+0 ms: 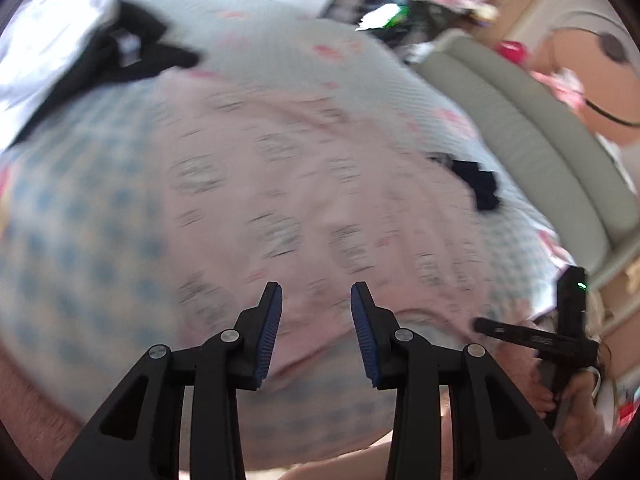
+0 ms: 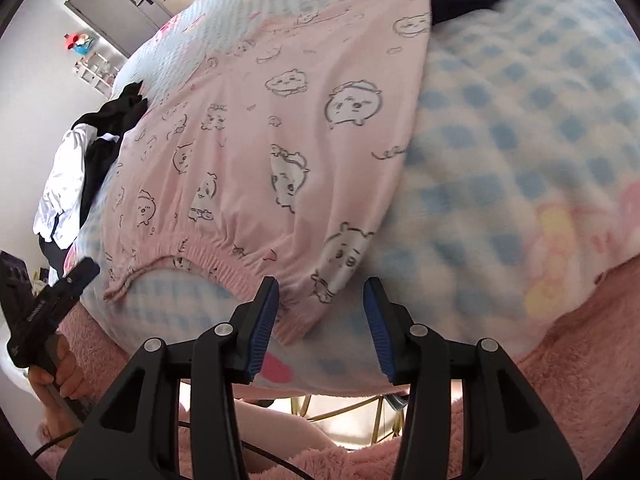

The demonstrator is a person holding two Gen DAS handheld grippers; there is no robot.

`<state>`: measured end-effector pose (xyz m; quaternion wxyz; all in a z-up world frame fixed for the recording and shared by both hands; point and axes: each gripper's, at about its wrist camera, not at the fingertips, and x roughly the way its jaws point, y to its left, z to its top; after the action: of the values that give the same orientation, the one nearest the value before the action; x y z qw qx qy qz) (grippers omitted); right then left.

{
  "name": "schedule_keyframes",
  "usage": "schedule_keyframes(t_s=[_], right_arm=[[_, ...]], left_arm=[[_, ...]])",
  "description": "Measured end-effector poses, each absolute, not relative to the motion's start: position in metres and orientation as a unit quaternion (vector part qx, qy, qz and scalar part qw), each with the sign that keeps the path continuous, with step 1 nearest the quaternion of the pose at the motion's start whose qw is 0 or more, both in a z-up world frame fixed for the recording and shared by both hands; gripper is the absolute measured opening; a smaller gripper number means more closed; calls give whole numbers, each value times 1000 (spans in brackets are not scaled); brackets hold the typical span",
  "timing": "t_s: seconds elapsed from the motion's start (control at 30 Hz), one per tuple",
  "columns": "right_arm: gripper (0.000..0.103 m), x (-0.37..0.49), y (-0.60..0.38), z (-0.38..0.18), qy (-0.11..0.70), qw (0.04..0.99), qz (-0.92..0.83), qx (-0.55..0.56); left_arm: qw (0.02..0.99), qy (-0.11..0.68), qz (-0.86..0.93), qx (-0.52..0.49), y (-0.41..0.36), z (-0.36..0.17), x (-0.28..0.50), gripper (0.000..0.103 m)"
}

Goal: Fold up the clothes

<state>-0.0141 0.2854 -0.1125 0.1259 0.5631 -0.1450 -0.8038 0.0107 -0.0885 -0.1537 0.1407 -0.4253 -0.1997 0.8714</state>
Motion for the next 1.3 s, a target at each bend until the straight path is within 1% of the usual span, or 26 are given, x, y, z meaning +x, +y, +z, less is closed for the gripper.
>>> schedule_keyframes(t_s=[0.07,0.13,0.2,0.27,0.33,0.4,0.57,0.63,0.73,0.83,0.9,0.97,1.07,1.17,1.27,1.3], right_arm=[[45,-16,283,-112,-141,132,-802,565],[45,-15,275,-114,-134,129,-803,566],[44,-16,271,-119,-143,131,-800,567],[30,-18,268,-122,-151,134,-800,565],[9,-25,263,-121,-153,133,-805,558],[7,-32,258,-114,-152,134,-813,546],[6,-65,223,-72,-118,179,-837,504],[6,-78,196,-60,-96,202,-843,489],[6,-87,162,-51,-68,230,-848,472],[7,-94,134,-75,-54,251,-826,502],[8,-96,125,-100,-50,241,-807,537],[9,-93,131,-107,-70,230,-802,547],[9,-88,150,-94,-95,212,-813,533],[9,-81,168,-79,-74,172,-833,520],[9,-74,175,-70,-67,164,-842,510],[13,-73,175,-69,-69,172,-840,510]], left_arm=[[172,-190,870,-420,-75,-151,0,36],[187,-173,861,-440,-53,-160,-18,36],[196,-162,850,-461,-37,-172,-29,35],[199,-158,837,-485,-28,-189,-34,35],[191,-139,840,-489,-24,-199,-27,35],[200,-144,838,-488,-27,-199,-26,36],[211,-178,827,-489,-34,-201,-28,36],[212,-170,830,-487,-32,-200,-25,36],[214,-177,827,-489,-34,-200,-25,37],[218,-192,820,-493,-38,-201,-28,37],[220,-196,818,-493,-40,-202,-28,37],[220,-197,819,-491,-41,-201,-27,37],[220,-198,821,-488,-41,-200,-26,37],[218,-186,829,-480,-37,-195,-26,38],[214,-169,835,-477,-33,-191,-24,40],[213,-165,836,-478,-32,-191,-24,40]])
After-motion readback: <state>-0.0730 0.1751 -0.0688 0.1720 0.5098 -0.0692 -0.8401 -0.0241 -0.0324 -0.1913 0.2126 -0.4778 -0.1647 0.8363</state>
